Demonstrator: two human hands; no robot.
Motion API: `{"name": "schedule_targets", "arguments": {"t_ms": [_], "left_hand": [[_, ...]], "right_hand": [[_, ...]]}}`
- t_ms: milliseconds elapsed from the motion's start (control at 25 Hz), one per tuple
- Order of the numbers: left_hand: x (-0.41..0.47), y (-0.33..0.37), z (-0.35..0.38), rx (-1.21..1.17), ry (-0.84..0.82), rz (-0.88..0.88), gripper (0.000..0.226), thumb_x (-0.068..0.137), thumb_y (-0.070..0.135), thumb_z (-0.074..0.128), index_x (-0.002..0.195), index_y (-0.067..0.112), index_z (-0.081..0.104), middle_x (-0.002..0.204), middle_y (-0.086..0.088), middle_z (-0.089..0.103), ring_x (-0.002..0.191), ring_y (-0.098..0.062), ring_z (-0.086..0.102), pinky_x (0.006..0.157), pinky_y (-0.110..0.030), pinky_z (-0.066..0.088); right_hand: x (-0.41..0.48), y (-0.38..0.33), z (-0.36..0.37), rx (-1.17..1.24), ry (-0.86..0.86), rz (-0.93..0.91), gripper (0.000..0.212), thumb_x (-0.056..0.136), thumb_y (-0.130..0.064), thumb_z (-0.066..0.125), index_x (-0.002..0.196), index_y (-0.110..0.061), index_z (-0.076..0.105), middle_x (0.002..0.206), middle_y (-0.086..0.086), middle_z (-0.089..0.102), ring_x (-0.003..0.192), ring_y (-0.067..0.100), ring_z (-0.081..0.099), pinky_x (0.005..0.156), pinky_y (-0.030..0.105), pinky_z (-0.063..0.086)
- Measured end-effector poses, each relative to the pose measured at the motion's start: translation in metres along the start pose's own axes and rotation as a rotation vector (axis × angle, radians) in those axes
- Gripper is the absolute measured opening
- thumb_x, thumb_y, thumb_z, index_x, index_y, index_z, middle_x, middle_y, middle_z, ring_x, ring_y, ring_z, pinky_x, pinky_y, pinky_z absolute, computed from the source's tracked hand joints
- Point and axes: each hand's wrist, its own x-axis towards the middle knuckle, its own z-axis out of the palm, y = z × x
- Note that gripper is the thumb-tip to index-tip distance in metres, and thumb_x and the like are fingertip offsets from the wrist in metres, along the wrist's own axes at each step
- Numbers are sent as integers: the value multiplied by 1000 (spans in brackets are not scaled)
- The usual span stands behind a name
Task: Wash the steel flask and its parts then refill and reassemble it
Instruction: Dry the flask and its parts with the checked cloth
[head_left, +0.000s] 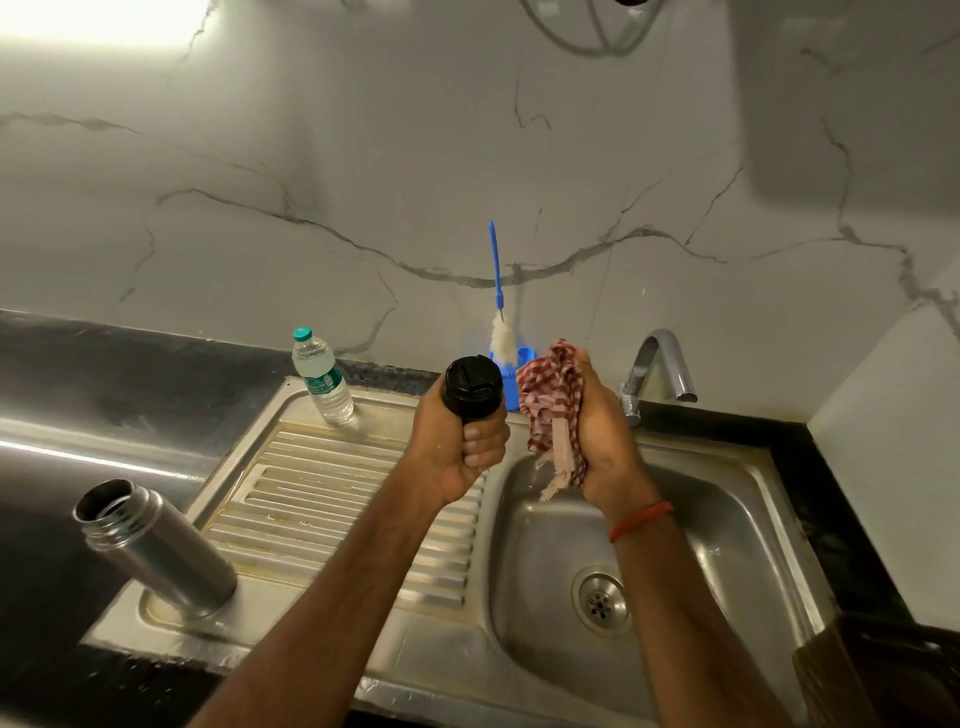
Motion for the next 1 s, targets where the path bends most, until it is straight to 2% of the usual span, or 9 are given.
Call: {"name": "schedule_targets", "arguments": {"t_ms": [80, 160, 280, 440, 600, 680, 800, 880, 1000], "left_hand": [[2, -3, -4, -19, 0, -7, 43, 101, 36, 30, 64, 17, 40, 40, 5, 29, 31, -7, 24, 30, -17, 17], [4, -4, -9, -28, 13, -4, 46, 102, 40, 31, 63, 18, 43, 41, 4, 30, 32, -7, 25, 31, -18, 18], [2, -3, -16, -24, 42, 19, 62, 99, 64, 35, 64, 17, 53, 47, 2, 35, 36, -8, 29, 37, -20, 18], [-7, 4, -36, 124, 223, 96, 66, 94, 74, 40, 101, 14, 66, 67, -4, 55, 49, -12, 38, 46, -21, 27], [-17, 16, -65, 128, 343, 153, 60, 96, 68, 46, 124, 18, 61, 86, -9, 62, 53, -14, 52, 52, -21, 44], [-24, 19, -76, 87, 370, 175, 57, 98, 64, 46, 125, 16, 59, 94, -11, 65, 58, -18, 61, 55, -23, 49], [-35, 19, -93, 104, 401, 189, 54, 97, 60, 51, 124, 14, 53, 105, -17, 66, 66, -25, 69, 54, -25, 53], [-46, 18, -110, 258, 426, 210, 52, 96, 55, 58, 124, 12, 52, 106, -18, 66, 68, -27, 69, 56, -27, 55], [-64, 17, -139, 583, 522, 243, 41, 91, 41, 72, 111, 9, 55, 108, -16, 66, 80, -24, 70, 62, -29, 59]], "right_hand": [[0, 4, 0, 116, -12, 42, 60, 94, -59, 50, 116, -7, 70, 97, 11, 69, 86, 22, 65, 75, 33, 54], [-1, 6, 1, 151, -29, 50, 56, 96, -59, 47, 112, -11, 71, 93, 7, 71, 81, 18, 66, 71, 30, 55], [-2, 7, 1, 108, -15, 25, 58, 94, -63, 44, 116, -14, 69, 93, 4, 72, 82, 16, 68, 67, 30, 54], [-2, 9, 2, -6, -15, -56, 62, 90, -64, 47, 127, -17, 64, 101, 6, 73, 89, 22, 70, 68, 36, 56], [-3, 17, 7, 76, -84, -34, 58, 93, -60, 49, 129, -15, 64, 89, 3, 72, 73, 17, 67, 53, 30, 54], [0, 24, 12, 98, -118, -4, 62, 94, -60, 51, 130, -11, 63, 86, 3, 70, 68, 16, 65, 51, 28, 53], [0, 32, 20, 136, -195, 23, 57, 98, -57, 48, 122, -8, 66, 82, 4, 66, 62, 15, 60, 48, 27, 51], [-1, 35, 25, 127, -229, 36, 53, 97, -57, 48, 114, -12, 70, 80, 3, 66, 60, 14, 59, 49, 27, 50], [0, 40, 31, 107, -283, 69, 54, 97, -60, 49, 116, -14, 68, 82, 1, 63, 60, 11, 59, 49, 25, 50]]}}
